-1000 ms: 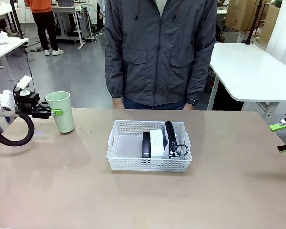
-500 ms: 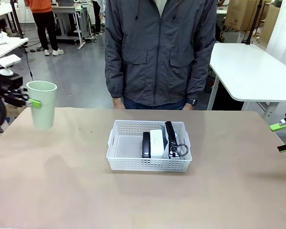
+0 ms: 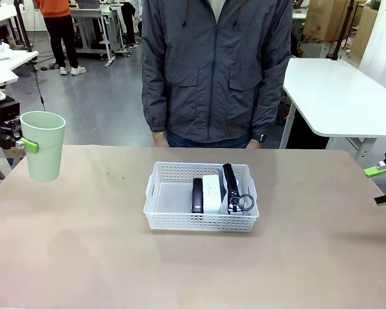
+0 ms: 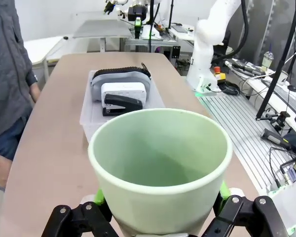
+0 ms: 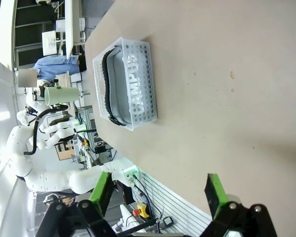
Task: Efficiently arrange items inside the basket to fit them all.
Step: Pick up the Reusable plastic cup and place it inside the Organizing basket.
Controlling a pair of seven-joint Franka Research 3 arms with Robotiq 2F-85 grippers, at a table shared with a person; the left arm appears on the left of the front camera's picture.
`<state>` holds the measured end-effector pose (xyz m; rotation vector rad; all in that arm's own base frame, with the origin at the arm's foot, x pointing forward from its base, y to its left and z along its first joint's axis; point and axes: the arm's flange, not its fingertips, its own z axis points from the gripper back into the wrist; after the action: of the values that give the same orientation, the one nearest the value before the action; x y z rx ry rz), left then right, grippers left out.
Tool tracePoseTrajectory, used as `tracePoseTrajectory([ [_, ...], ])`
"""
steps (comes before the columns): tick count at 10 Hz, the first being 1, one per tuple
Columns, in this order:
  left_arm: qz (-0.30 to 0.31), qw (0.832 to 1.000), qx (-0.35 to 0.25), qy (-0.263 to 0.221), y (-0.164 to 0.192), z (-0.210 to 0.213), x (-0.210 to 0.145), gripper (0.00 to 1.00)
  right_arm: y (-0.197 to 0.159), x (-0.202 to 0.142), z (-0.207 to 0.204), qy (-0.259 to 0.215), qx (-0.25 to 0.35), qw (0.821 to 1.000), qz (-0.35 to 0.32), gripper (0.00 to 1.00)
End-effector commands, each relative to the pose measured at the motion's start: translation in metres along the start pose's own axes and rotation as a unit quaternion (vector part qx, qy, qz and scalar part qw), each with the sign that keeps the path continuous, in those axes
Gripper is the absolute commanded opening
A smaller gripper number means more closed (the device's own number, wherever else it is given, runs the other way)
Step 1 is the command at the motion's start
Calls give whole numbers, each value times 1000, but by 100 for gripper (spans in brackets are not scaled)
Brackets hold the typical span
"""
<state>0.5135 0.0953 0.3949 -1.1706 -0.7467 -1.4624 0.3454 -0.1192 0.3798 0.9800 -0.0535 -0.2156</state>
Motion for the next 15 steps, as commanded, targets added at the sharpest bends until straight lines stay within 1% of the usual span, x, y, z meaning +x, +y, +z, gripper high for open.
tracePoseTrajectory([
  [1, 5, 1000, 7, -4, 5, 3, 5, 33, 2, 0, 2, 0, 5, 1000, 4, 100],
  [2, 5, 1000, 7, -4, 5, 3, 5, 33, 2, 0, 2, 0, 5, 1000, 4, 100],
  [3, 1, 1000, 1, 1, 2, 1, -1, 90, 2, 0, 2, 0, 5, 1000, 4, 100],
  [4, 37, 998, 33, 26, -13, -10, 12, 90, 2, 0, 2, 0, 5, 1000, 4, 100],
  [5, 8, 996, 34, 85, -33, -35, 39, 90, 2, 0, 2, 0, 5, 1000, 4, 100],
  [6, 13, 993, 24, 117, -47, -68, 67, 90, 2, 0, 2, 0, 5, 1000, 4, 100],
  [7, 30, 992, 4, 125, -51, -96, 85, 90, 2, 0, 2, 0, 5, 1000, 4, 100],
  [8, 71, 991, -3, 117, -51, -120, 98, 90, 2, 0, 2, 0, 5, 1000, 4, 100],
  [9, 99, 987, -4, 125, -50, -142, 111, 90, 2, 0, 2, 0, 5, 1000, 4, 100],
  [10, 102, 984, 14, 146, -50, -165, 132, 90, 2, 0, 2, 0, 5, 1000, 4, 100],
  [11, 115, 980, 0, 160, -52, -188, 153, 90, 2, 0, 2, 0, 5, 1000, 4, 100],
  [12, 167, 974, 65, 135, -52, -215, 175, 90, 2, 0, 2, 0, 5, 1000, 4, 100],
  [14, 258, 952, 63, 155, -56, -257, 190, 90, 2, 0, 2, 0, 5, 1000, 4, 100],
  [15, 312, 931, 113, 154, -48, -270, 192, 90, 2, 0, 2, 0, 5, 1000, 4, 100],
])
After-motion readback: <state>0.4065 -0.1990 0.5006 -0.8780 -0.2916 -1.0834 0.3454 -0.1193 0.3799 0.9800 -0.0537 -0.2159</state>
